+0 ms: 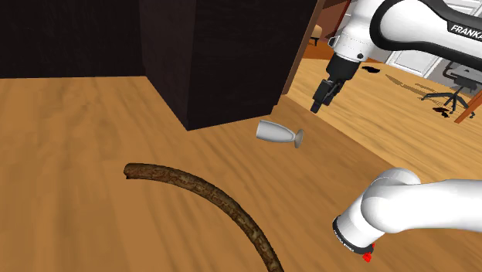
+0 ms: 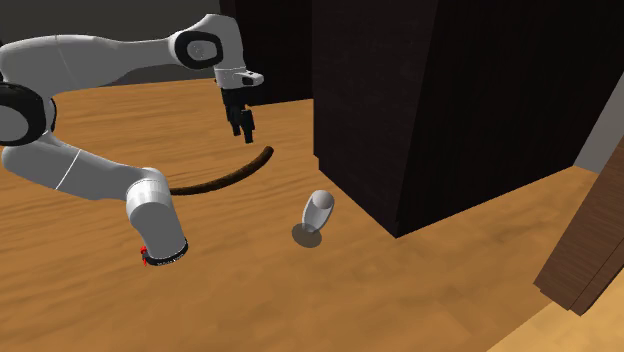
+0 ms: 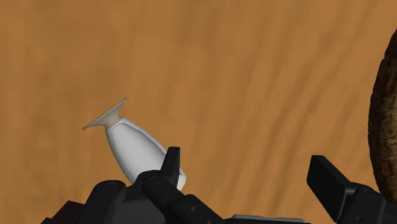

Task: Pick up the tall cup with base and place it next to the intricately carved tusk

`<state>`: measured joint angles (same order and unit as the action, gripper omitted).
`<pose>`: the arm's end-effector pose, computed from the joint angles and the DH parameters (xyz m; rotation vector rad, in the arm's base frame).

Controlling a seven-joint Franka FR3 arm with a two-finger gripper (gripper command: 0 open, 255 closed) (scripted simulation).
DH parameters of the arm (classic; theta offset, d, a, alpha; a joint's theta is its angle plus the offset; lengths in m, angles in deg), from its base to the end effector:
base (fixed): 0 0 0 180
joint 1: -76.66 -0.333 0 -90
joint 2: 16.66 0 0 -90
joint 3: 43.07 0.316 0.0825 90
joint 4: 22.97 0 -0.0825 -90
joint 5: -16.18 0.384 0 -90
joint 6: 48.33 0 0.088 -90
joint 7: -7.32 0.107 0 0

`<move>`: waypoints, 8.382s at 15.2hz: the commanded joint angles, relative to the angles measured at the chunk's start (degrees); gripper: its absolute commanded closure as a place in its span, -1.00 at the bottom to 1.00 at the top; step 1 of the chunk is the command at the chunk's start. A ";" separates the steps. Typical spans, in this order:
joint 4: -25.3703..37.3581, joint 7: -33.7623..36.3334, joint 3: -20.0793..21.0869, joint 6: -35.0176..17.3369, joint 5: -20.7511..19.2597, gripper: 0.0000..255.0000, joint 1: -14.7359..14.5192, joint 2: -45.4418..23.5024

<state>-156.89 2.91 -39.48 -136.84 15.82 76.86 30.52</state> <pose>0.2938 0.0235 0.6077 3.0833 0.1798 0.0447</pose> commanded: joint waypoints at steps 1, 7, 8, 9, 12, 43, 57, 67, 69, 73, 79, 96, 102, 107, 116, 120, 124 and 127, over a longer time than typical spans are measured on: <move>0.00 0.00 0.00 0.00 0.00 -1.00 0.00 0.00; -10.38 -12.32 -9.34 -11.45 -3.27 -1.00 -0.12 2.85; -11.72 -14.42 -11.01 -13.45 -3.82 -1.00 -0.10 2.80; -12.95 -16.55 -12.72 -15.49 -4.34 -1.00 -0.06 2.59; -15.89 -23.07 -18.09 -21.78 -5.73 -1.00 -0.16 0.90; -13.03 -73.02 -59.61 -56.02 16.11 -1.00 -26.52 -34.00; -12.27 -68.93 -56.58 -53.25 11.63 1.00 -23.35 -30.83; -9.11 -62.13 -50.91 -45.55 5.31 1.00 -18.35 -24.85; -8.31 -61.14 -50.03 -43.98 4.55 1.00 -17.72 -23.91; -6.55 -59.38 -48.44 -40.84 3.36 1.00 -16.72 -22.24; -3.55 -57.21 -46.43 -36.19 2.20 1.00 -15.73 -20.26; -16.54 -40.71 -28.75 -30.71 -1.06 1.00 -9.80 -0.49; -23.99 -32.32 -19.71 -28.94 1.64 1.00 -10.14 9.41; -28.35 -24.79 -11.73 -27.18 5.72 1.00 -12.73 16.53; -31.21 -9.90 4.12 -25.77 15.62 1.00 -21.36 23.18; -30.26 -3.29 11.48 -26.47 20.28 1.00 -25.33 22.63; -27.98 2.95 18.70 -27.88 24.52 1.00 -28.35 20.13; -25.45 7.29 23.97 -29.17 27.27 1.00 -29.65 17.35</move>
<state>-183.03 8.49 -17.53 -165.42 41.93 47.82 48.68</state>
